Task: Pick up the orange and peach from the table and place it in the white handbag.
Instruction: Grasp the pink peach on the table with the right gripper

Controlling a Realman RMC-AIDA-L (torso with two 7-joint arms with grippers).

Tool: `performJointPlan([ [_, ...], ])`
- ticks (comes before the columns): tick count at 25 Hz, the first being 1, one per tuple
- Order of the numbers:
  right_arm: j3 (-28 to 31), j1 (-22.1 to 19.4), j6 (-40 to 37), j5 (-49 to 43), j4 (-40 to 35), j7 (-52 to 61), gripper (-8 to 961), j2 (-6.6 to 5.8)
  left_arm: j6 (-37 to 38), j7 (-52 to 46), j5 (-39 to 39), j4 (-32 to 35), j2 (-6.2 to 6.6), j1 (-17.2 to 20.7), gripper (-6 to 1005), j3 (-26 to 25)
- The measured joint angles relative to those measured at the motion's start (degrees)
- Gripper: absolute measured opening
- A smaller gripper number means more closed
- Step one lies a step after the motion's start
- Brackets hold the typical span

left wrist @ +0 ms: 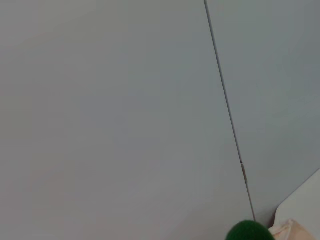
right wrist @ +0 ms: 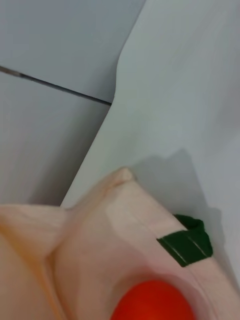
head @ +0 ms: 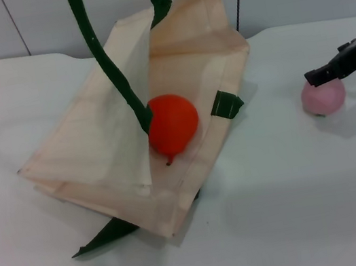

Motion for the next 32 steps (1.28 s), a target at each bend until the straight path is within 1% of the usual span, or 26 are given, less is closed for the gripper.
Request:
performJointPlan([
  [5, 1.55, 1.49, -1.21, -0.03, 4.14, -1.01, 887, -0.08, -0.10, -0.01, -0.11, 0.00, 0.00, -0.16, 125, -0.02],
  [12, 5.09, 5.42, -3.90, -0.15, 14.72, -4.05, 886, -0.11, -0.11, -0.01, -0.09, 0.00, 0.00, -0.48, 128, 0.02],
  [21, 6.01, 6.08, -5.43, -0.21, 16.89, -4.68, 885, -0.20, -0.64, -0.01, -0.01, 0.00, 0.00, -1.08, 131, 0.03],
  [32, 6.35, 7.68, -8.90, -0.28, 21.36, -5.23, 884, -0.25, -0.64, -0.01, -0.21, 0.00, 0.00, -1.29, 134, 0.05],
])
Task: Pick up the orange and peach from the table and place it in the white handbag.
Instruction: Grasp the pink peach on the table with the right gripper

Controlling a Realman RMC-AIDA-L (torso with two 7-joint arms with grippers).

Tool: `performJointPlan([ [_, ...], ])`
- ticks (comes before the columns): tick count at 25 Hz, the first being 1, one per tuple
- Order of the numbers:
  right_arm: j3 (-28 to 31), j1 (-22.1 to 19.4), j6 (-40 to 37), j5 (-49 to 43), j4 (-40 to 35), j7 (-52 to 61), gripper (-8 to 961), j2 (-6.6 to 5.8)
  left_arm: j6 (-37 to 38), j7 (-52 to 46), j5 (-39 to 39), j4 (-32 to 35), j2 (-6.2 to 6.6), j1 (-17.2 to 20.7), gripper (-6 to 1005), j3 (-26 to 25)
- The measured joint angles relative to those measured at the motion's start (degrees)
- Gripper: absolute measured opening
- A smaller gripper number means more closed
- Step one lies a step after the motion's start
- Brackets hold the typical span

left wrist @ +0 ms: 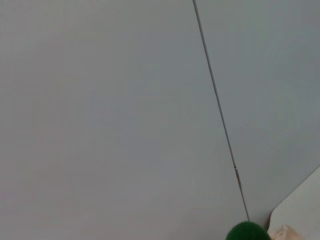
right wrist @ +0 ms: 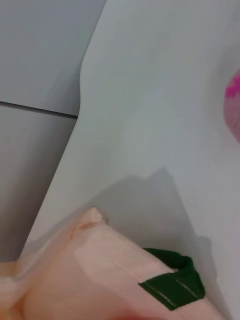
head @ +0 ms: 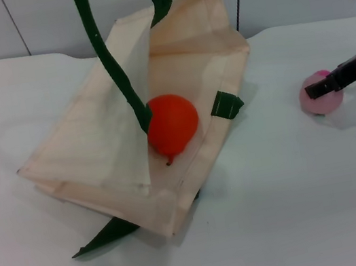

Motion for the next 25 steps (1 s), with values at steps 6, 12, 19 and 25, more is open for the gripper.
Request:
performJointPlan([
  [6, -0.13, 0.56, -0.36, -0.02, 0.69, -0.03, 883, 0.00, -0.08, 0.00, -0.05, 0.00, 0.00, -0.14, 136, -0.08],
  [12, -0.56, 0.90, -0.38, 0.15, 1.23, -0.34, 882, 0.07, -0.09, 0.00, -0.13, 0.00, 0.00, -0.33, 138, -0.07],
  [19, -0.52, 2.71, -0.45, 0.35, 4.88, -1.62, 881, 0.13, -0.09, 0.00, -0.15, 0.00, 0.00, -0.42, 140, -0.06],
  [25, -0.57, 3.62, 0.32, 0.34, 5.99, -2.24, 880, 0.14, -0.08, 0.00, -0.03, 0.00, 0.00, -0.49, 142, -0.07],
])
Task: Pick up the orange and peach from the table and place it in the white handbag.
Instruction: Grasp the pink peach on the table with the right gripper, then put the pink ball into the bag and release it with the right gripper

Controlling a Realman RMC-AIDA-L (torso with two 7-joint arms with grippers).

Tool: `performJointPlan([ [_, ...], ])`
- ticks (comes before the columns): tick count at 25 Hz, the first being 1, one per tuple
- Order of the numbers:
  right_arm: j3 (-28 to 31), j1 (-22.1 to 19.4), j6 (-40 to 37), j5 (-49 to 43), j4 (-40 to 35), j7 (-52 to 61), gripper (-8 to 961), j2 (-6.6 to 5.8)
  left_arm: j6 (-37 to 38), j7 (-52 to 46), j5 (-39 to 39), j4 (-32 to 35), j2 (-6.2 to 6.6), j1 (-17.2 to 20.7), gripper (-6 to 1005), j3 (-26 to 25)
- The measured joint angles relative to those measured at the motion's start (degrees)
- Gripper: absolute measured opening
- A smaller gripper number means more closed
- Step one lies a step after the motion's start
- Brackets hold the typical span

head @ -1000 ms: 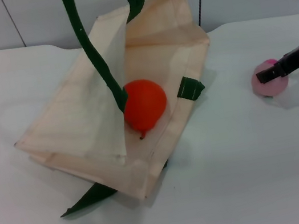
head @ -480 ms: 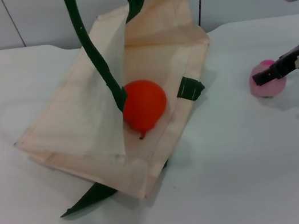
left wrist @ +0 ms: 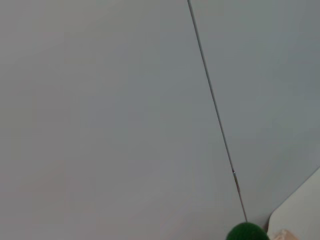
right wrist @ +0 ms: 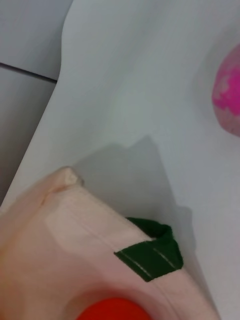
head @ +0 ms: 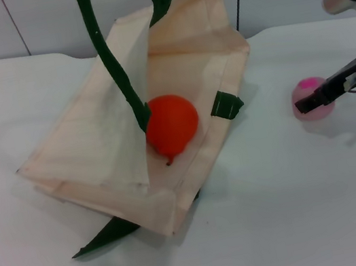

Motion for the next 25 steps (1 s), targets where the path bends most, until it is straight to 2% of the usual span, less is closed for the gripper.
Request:
performJointPlan([
  [1, 0.01, 0.15, 0.23, -0.02, 0.02, 0.00, 880, 0.00, 0.00, 0.00, 0.03, 0.00, 0.00, 0.00, 143, 0.00],
  [6, 0.40, 0.35, 1.60, -0.03, -0.76, 0.01, 712, -0.02, 0.00, 0.00, 0.15, 0.00, 0.00, 0.16, 144, 0.00],
  [13, 0.24, 0.86, 3.31, -0.48, -2.30, 0.27, 676, -0.10, 0.04, 0.01, 0.22, 0.00, 0.00, 0.52, 147, 0.00],
  [21, -1.26, -3.63, 9.88, 4.40, -20.24, 2.03, 615, 0.66, 0.04, 0.16, 0.24, 0.00, 0.07, 0.87, 149, 0.00],
  [25, -5.11, -4.67, 10.31, 11.42, -24.55, 2.31, 584, 0.60, 0.08, 0.11, 0.24, 0.00, 0.09, 0.78, 151, 0.07],
])
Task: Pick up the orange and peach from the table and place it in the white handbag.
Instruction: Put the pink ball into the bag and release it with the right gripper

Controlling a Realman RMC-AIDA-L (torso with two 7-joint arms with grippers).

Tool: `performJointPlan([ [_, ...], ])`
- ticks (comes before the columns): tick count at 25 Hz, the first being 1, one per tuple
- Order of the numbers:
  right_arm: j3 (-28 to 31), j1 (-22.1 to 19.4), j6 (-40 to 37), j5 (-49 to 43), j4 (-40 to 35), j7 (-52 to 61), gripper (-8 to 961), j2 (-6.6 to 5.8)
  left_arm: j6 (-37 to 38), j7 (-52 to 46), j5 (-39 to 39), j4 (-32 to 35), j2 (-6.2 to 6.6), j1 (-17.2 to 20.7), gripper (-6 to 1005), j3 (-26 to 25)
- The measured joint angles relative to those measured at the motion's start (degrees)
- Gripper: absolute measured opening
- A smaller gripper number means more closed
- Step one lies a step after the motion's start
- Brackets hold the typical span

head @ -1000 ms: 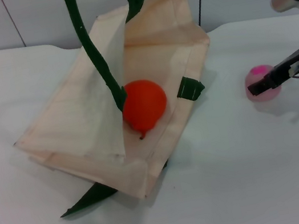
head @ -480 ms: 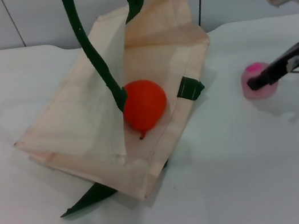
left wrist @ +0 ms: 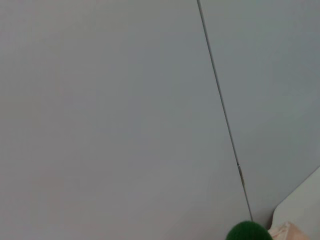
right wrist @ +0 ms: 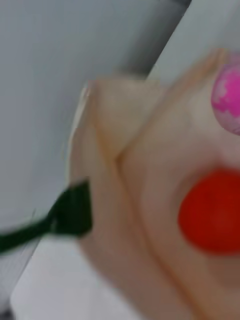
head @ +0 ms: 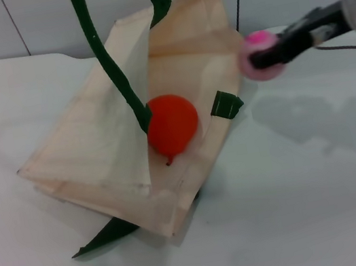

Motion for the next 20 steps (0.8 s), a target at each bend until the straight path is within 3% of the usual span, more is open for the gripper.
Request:
performJointPlan([
  [6, -7.61, 1.55, -3.92, 6.27, 0.16, 0.01, 533, 0.04, 0.27, -0.09, -0.36, 0.00, -0.06, -0.75, 153, 0.24],
  [12, -11.44, 3.65, -8.81, 10.61, 2.24, -1.14, 487, 0.01, 0.39, -0.35, -0.58, 0.00, -0.16, -1.56, 155, 0.44],
  [20, -13.96, 9.51, -13.71, 12.88, 11.47, -3.63, 485, -0.03, 0.46, -0.81, -1.31, 0.00, -0.18, -2.25, 157, 1.21],
])
